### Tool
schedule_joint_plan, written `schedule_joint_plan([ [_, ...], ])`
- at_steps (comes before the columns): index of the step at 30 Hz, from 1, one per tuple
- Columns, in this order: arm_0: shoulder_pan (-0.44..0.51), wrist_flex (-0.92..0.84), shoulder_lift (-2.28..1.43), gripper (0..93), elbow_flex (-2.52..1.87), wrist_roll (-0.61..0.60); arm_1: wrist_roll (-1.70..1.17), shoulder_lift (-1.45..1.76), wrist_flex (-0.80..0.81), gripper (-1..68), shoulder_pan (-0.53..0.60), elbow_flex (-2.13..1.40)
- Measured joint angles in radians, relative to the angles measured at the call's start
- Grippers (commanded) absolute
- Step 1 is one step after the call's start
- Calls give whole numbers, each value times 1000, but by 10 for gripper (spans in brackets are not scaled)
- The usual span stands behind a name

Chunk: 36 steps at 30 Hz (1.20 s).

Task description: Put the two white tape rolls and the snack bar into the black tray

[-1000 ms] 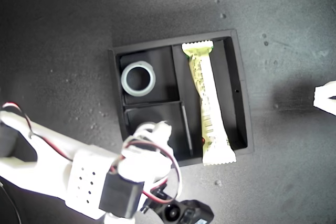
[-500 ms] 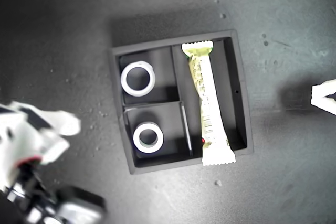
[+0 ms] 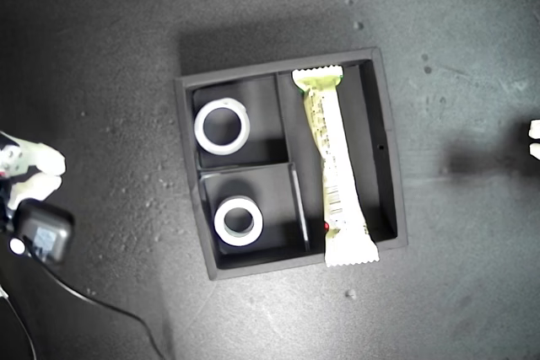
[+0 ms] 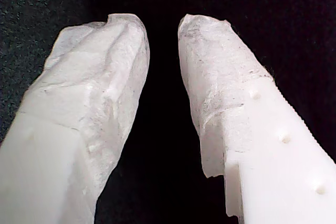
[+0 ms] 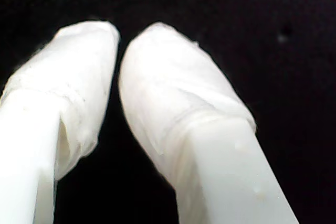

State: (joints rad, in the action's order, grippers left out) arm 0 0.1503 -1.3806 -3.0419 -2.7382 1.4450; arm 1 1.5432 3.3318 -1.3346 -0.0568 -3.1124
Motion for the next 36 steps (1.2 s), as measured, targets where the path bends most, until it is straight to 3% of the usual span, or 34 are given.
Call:
schedule_joint_plan([
  [6,-8,-14,-287,1,-222,12,0,2,-5,43,2,0],
  [23,37,20,-295,30,-339,150,0,15,-5,45,31,0],
  [26,38,20,-295,30,-339,91,0,15,-5,45,31,0],
  [29,38,20,-295,30,-339,-63,0,15,-5,45,31,0],
  [36,38,20,-295,30,-339,-100,0,15,-5,45,31,0],
])
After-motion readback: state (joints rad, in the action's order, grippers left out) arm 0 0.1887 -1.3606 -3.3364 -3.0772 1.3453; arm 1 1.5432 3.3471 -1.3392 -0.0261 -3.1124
